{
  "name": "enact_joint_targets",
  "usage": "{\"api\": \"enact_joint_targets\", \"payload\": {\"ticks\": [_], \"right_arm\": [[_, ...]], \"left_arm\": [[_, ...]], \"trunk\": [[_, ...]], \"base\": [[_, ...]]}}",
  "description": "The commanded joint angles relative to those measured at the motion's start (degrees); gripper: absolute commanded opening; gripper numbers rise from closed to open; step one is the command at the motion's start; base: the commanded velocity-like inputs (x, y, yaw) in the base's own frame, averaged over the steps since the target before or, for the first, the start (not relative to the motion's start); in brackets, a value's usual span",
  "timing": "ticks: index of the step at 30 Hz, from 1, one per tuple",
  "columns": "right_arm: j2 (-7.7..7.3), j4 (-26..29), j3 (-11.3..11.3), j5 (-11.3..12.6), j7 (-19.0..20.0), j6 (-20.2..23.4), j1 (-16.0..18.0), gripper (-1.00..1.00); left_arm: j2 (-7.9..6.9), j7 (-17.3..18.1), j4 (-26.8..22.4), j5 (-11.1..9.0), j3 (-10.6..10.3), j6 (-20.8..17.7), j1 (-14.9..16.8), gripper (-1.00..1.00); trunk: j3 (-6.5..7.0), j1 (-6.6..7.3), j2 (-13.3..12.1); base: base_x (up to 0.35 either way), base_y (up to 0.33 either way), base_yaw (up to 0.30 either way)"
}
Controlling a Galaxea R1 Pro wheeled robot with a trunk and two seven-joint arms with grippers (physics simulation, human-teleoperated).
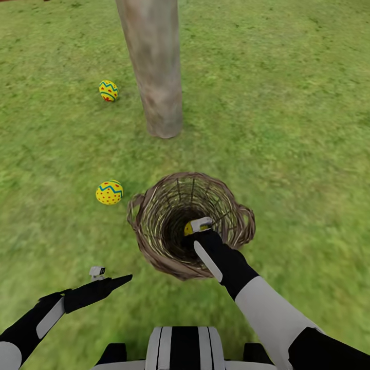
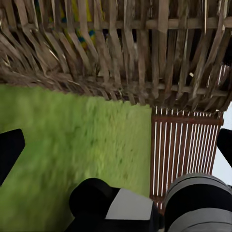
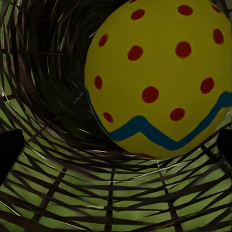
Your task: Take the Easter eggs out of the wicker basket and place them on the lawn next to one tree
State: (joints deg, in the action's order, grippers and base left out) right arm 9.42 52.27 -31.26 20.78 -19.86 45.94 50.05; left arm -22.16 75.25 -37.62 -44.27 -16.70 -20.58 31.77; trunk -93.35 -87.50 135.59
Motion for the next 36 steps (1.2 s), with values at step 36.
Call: {"api": "enact_joint_targets", "payload": {"ticks": [36], "right_arm": [[-0.02,-2.9,-0.2,-2.5,-0.6,0.1,0.0,1.0]], "left_arm": [[-0.17,0.1,0.0,-0.7,-0.3,-0.7,0.0,1.0]], "trunk": [[-0.57,-0.66,1.2]], "base": [[0.028,0.0,0.0]]}}
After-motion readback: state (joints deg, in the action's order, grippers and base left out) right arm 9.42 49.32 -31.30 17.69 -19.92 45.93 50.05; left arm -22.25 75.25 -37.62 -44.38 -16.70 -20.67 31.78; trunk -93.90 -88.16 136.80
